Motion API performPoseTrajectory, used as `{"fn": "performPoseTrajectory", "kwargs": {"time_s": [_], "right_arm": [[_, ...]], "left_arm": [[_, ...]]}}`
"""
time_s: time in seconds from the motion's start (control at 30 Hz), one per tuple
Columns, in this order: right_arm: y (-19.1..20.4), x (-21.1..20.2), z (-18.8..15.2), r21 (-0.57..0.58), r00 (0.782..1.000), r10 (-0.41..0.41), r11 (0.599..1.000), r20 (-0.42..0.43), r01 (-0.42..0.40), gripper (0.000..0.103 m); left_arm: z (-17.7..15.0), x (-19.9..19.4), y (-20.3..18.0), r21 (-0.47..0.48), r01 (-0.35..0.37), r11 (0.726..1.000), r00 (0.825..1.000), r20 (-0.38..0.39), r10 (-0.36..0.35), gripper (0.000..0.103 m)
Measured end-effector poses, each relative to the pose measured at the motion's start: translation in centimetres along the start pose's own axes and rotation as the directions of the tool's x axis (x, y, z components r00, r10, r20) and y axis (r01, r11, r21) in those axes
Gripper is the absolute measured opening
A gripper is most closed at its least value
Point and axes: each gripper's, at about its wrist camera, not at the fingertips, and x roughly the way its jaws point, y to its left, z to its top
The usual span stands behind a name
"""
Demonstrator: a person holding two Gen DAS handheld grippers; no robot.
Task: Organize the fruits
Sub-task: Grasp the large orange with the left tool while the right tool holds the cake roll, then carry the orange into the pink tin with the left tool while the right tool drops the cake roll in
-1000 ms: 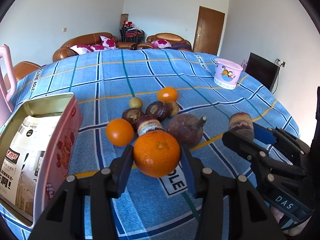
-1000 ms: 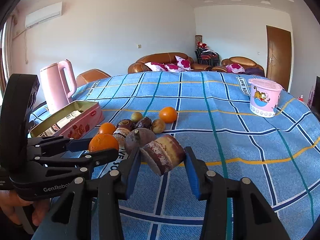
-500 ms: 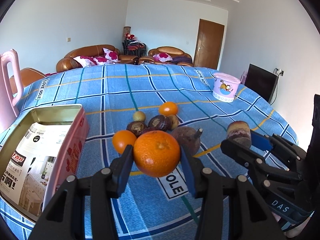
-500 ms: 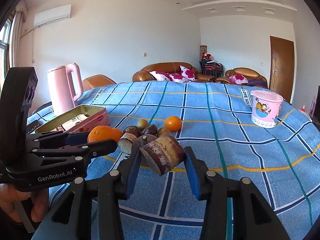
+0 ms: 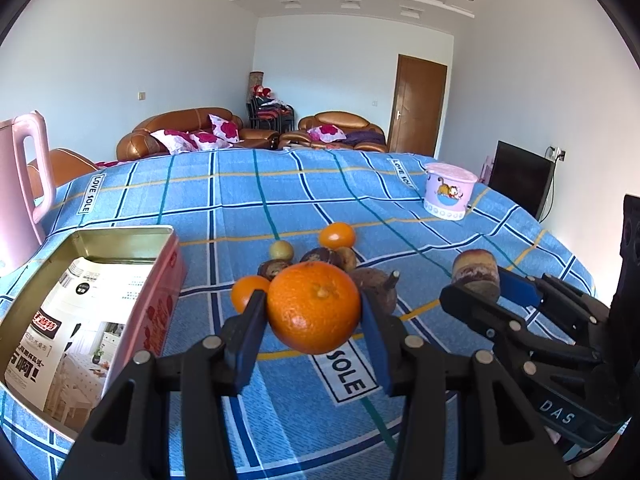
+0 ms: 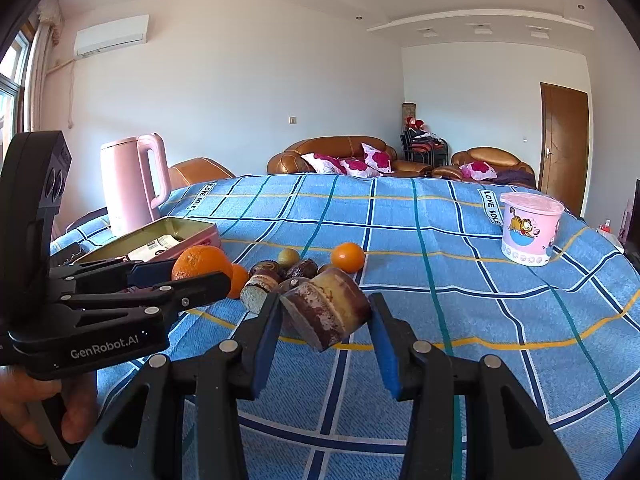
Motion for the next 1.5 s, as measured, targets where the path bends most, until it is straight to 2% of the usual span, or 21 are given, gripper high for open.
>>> {"fn": "performPoseTrajectory", "kwargs": {"time_s": [0.77,1.27,1.5], "right_arm": [[0.3,-1.1,-0.3,-0.024,0.997,0.01,1.0,0.071,-0.009,0.046],[0.7,-1.9,-0.6,-0.049,0.992,0.022,0.999,0.125,-0.016,0.046],[0.8,-1.6,-0.5,-0.063,0.995,0.023,0.998,0.099,-0.017,0.046]], "left_arm": [[0.0,-1.4,-0.2,0.012,-0.007,1.0,0.996,0.088,0.006,0.048],[-0.3,-2.7,-0.5,0.024,-0.027,0.999,0.986,0.165,0.022,0.048],[-0.3,-3.6,-0.4,0.02,-0.051,0.998,0.979,0.2,0.046,0.048]]}}
